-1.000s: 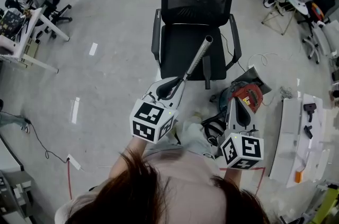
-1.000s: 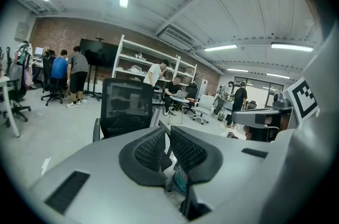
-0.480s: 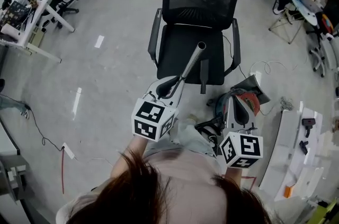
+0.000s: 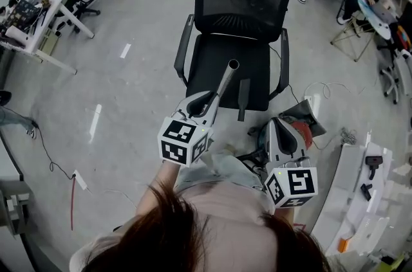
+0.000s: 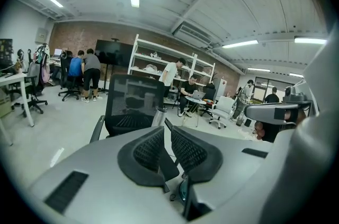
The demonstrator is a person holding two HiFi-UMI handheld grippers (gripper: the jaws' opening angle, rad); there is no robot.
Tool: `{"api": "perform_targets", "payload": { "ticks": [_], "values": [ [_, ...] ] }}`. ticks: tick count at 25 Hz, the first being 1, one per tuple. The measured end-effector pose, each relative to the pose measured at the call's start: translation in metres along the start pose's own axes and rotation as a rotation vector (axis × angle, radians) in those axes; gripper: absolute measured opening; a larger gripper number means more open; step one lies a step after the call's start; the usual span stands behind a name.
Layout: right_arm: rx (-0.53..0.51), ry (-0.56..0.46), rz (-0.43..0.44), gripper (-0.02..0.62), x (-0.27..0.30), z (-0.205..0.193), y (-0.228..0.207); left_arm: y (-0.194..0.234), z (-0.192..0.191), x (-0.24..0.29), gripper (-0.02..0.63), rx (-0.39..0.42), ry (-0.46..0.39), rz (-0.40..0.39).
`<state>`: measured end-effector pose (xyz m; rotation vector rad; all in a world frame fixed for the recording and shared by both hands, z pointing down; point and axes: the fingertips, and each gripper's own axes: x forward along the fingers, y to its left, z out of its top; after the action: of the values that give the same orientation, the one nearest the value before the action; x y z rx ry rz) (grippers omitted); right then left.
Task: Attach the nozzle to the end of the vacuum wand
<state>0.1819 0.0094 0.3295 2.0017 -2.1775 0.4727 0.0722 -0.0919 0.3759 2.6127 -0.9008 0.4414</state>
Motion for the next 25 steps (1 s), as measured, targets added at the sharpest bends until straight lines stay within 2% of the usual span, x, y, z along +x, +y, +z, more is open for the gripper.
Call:
{"api": "perform_targets", "payload": {
  "ticks": [3,8,25],
  "values": [
    [-0.003,-0.009,0.043,0.026,0.001,0.001,-0.007,-0.004,0.001,0.011,0.029,-0.007,-0.005,0.011],
    [-0.009,0.005,0.057,0.026,0.005,-0.004,-0.022,-0.006,-0.003,0.028,0.049,-0.001,0.004,0.028],
    [0.020,0.021,0.027,0.026,0.006,-0.016,-0.060,0.005,-0.020,0.079,0.123,0.041,0.088,0.073]
  ]
}}
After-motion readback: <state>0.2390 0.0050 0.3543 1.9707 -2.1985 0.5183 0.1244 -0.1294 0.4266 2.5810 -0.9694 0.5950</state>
